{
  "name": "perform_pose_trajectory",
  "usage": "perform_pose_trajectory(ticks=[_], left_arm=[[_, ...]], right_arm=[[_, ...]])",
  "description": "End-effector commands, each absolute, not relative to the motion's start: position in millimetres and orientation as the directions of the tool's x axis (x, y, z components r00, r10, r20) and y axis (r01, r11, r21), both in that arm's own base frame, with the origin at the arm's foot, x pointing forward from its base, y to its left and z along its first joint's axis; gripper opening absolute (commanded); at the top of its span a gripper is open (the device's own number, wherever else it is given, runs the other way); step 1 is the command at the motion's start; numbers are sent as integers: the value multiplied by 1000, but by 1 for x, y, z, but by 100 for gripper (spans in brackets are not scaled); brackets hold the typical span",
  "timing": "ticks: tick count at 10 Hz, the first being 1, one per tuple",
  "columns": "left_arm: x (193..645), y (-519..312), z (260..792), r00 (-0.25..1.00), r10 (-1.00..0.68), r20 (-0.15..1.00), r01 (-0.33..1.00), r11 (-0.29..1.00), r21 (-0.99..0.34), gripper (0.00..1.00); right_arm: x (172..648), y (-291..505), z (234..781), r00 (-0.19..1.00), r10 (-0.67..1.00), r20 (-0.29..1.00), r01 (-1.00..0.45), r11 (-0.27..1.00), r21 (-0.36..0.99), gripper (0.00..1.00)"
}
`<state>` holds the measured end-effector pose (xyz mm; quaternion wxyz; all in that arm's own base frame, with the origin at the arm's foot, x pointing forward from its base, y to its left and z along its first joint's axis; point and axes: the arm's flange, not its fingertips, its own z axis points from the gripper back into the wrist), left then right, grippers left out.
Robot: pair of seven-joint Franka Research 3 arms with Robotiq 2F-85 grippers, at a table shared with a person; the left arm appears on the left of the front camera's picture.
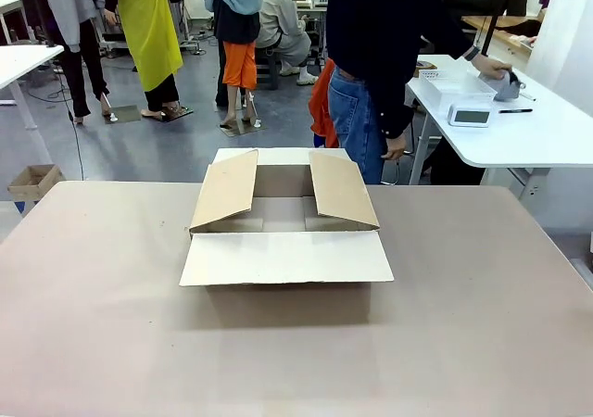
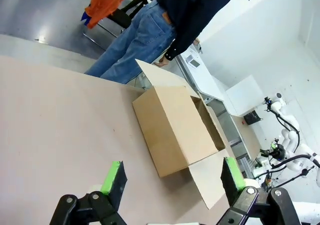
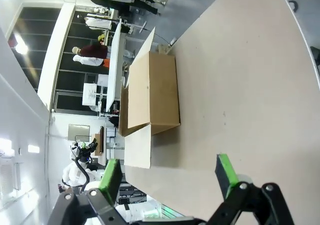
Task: Pack the gift set into the box.
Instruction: Place both hands on the side flaps of the Package Box and spread them outward.
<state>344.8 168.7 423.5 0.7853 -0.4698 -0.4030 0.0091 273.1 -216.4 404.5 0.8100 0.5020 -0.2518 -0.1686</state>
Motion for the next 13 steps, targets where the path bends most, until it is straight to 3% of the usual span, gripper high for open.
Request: perform_pose_trajectory(ticks=[1, 3, 4, 6, 7, 8, 9, 11, 13], left_arm=[[359, 126, 448, 705, 282, 650, 401, 598, -694, 100], [386, 23, 483, 749, 38, 661, 476, 663, -578, 100], [395, -45, 490, 779, -65, 623, 492, 680, -544, 100], [415, -115, 477, 830, -61, 554, 393, 769, -504, 100], [414, -98, 482, 824, -67, 562, 427, 725, -540, 100], [394, -124, 464, 818, -97, 567, 469, 684, -559, 100], [394, -124, 464, 818, -97, 567, 469, 684, -559, 100], [418, -160, 463, 855, -146, 498, 409, 780, -474, 100], [442, -190, 472, 889, -162, 428, 349, 845, -405, 100]], right_arm=[[292, -168, 432, 838, -444, 317, -5, 574, 819, 100], [329, -49, 472, 821, -266, 505, -188, 709, 679, 100], [346, 26, 476, 805, -188, 562, -285, 709, 645, 100], [345, 123, 458, 777, -71, 626, -370, 753, 544, 100], [336, 122, 453, 739, -36, 672, -388, 794, 468, 100], [353, 84, 507, 799, -72, 598, -369, 726, 581, 100], [353, 84, 507, 799, -72, 598, -369, 726, 581, 100], [354, 179, 493, 716, 102, 691, -516, 743, 426, 100], [362, 211, 480, 620, 133, 773, -536, 791, 294, 100]])
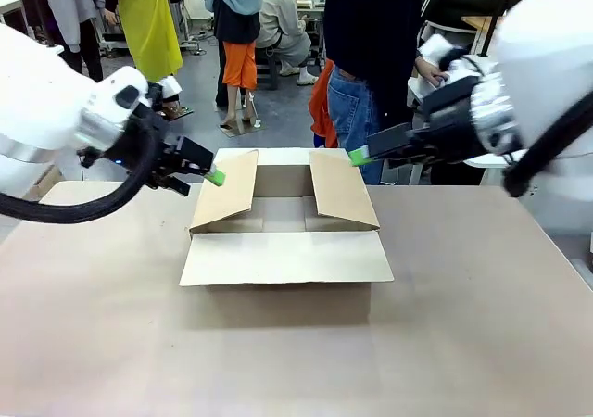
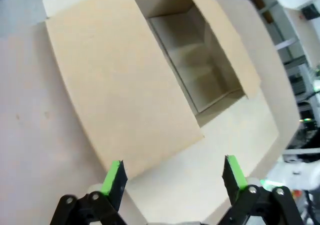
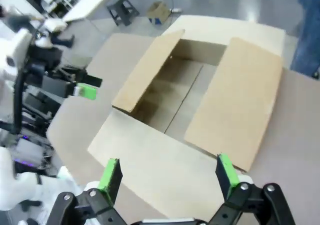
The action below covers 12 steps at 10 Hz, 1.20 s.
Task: Pack the gift set into the box.
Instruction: Place both hands on the side flaps of the Package Box and spread them outward.
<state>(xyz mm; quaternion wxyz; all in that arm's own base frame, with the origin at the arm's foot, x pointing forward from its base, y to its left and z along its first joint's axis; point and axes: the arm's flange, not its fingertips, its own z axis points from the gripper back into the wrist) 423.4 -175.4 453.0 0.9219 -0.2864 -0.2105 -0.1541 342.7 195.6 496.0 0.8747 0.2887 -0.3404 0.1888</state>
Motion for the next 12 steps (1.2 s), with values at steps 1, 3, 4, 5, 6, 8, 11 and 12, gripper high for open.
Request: perform_pose_trajectory(ticks=[1, 3, 4, 5, 6, 8, 11, 12], left_arm=[[455, -209, 480, 901, -151, 406, 308, 883, -354, 100], [481, -243, 483, 913, -139, 383, 254, 929, -270, 100], [495, -260, 481, 921, -142, 362, 235, 946, -225, 100], [506, -280, 474, 930, -153, 334, 222, 959, -179, 100], [516, -293, 466, 936, -173, 307, 226, 963, -146, 100], [527, -310, 458, 938, -156, 310, 189, 979, -81, 100], [536, -333, 444, 943, -218, 251, 201, 975, 92, 100], [537, -335, 440, 949, -204, 240, 179, 976, 122, 100]], right_arm=[[361, 215, 470, 620, 141, 772, -526, 804, 276, 100], [364, 210, 452, 683, 121, 720, -471, 827, 308, 100], [366, 210, 447, 678, 117, 726, -455, 842, 289, 100], [367, 214, 441, 666, 129, 735, -476, 832, 285, 100], [368, 215, 438, 661, 102, 743, -475, 824, 309, 100], [361, 210, 449, 700, 129, 703, -452, 842, 295, 100], [361, 210, 449, 700, 129, 703, -452, 842, 295, 100], [361, 210, 449, 700, 129, 703, -452, 842, 295, 100]])
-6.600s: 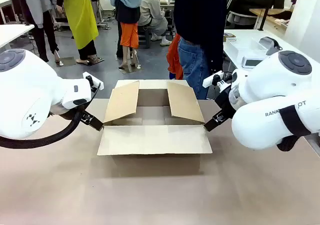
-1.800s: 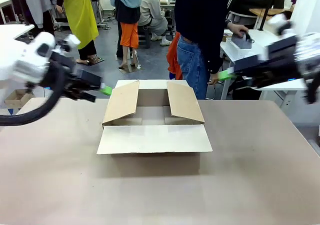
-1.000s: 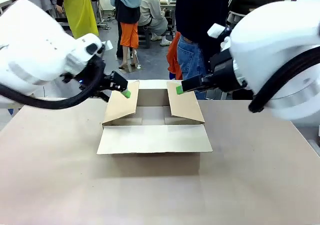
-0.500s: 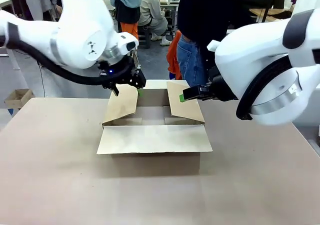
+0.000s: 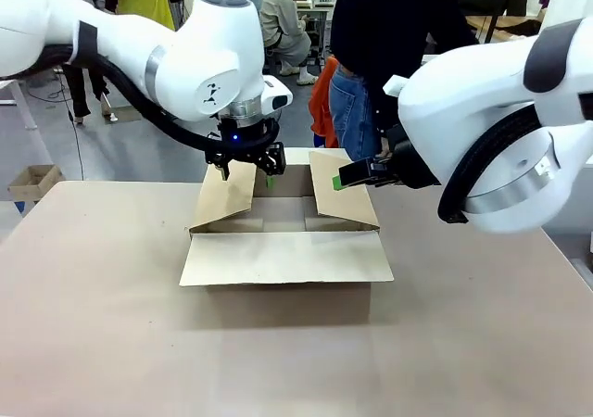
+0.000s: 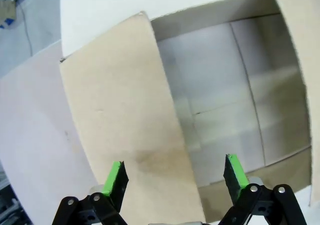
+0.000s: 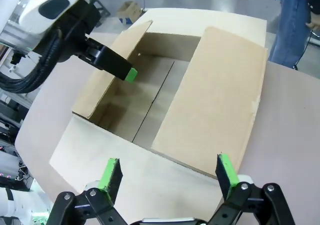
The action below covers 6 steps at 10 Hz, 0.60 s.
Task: Pack the gift set into the box.
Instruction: Place both hands on the side flaps of the Package Box and spread them outward.
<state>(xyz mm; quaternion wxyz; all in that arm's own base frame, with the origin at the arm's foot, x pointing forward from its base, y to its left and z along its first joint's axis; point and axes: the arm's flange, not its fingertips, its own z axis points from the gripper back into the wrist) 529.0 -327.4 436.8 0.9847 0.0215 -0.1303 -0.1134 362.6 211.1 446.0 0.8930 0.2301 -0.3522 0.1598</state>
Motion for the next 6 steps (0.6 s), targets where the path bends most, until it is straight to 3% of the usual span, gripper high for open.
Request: perform_pose_trajectory(ticks=[1, 6], left_arm=[[540, -335, 437, 955, -196, 223, 168, 976, 136, 100], [547, -330, 425, 959, -171, 225, 121, 968, 221, 100]], right_arm=[[361, 210, 449, 700, 129, 703, -452, 842, 295, 100], [361, 210, 449, 700, 129, 703, -452, 842, 295, 100]])
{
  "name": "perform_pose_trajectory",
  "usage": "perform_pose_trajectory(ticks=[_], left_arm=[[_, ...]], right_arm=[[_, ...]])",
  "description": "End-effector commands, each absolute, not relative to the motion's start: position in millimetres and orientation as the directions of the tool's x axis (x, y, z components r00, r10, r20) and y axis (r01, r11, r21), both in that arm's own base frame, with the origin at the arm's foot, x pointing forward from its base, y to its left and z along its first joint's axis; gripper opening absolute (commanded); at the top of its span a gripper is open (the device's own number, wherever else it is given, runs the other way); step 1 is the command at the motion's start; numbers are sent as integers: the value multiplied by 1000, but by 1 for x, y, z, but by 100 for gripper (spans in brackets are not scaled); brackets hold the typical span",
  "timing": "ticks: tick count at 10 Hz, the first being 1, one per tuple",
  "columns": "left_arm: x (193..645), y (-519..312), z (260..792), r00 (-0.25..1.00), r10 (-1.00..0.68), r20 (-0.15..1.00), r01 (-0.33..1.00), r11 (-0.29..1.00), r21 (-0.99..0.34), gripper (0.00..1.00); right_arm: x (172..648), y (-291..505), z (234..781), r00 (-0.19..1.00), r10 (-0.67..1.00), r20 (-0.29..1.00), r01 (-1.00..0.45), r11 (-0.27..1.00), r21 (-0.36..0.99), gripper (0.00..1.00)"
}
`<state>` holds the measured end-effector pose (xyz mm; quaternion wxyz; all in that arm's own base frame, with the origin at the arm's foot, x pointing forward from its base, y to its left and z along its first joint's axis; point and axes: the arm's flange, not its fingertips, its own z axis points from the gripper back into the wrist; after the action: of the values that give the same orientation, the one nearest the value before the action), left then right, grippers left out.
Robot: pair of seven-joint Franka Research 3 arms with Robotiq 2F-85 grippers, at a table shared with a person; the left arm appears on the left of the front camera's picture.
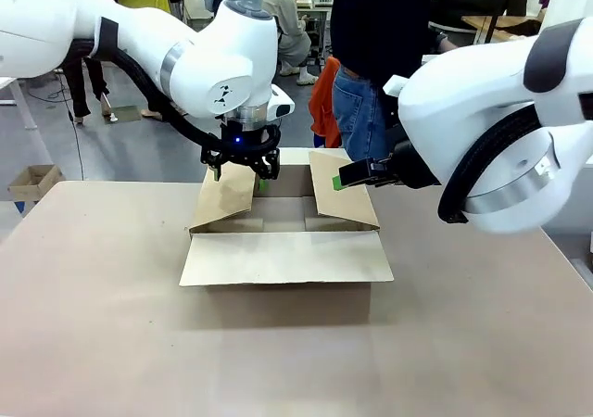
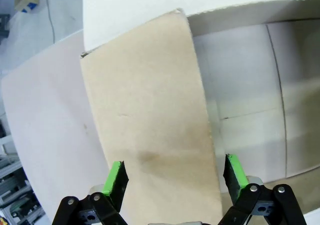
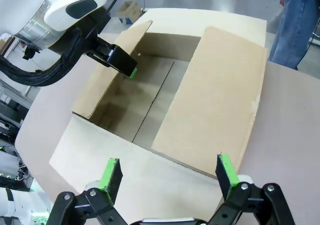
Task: Pack the gift set into the box.
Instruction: Place both hands on the side flaps of the Package Box and spread them outward.
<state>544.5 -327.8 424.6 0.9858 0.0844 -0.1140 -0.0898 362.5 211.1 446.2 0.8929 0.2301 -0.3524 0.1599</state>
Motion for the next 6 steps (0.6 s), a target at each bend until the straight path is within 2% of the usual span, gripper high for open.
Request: perform_pose_trajectory(ticks=[1, 6], left_arm=[[551, -328, 420, 960, -149, 237, 95, 970, 225, 100], [553, -321, 420, 959, -102, 263, 40, 972, 231, 100]], right_arm=[[361, 210, 449, 700, 129, 703, -452, 842, 295, 100], [361, 210, 449, 700, 129, 703, -452, 842, 295, 100]])
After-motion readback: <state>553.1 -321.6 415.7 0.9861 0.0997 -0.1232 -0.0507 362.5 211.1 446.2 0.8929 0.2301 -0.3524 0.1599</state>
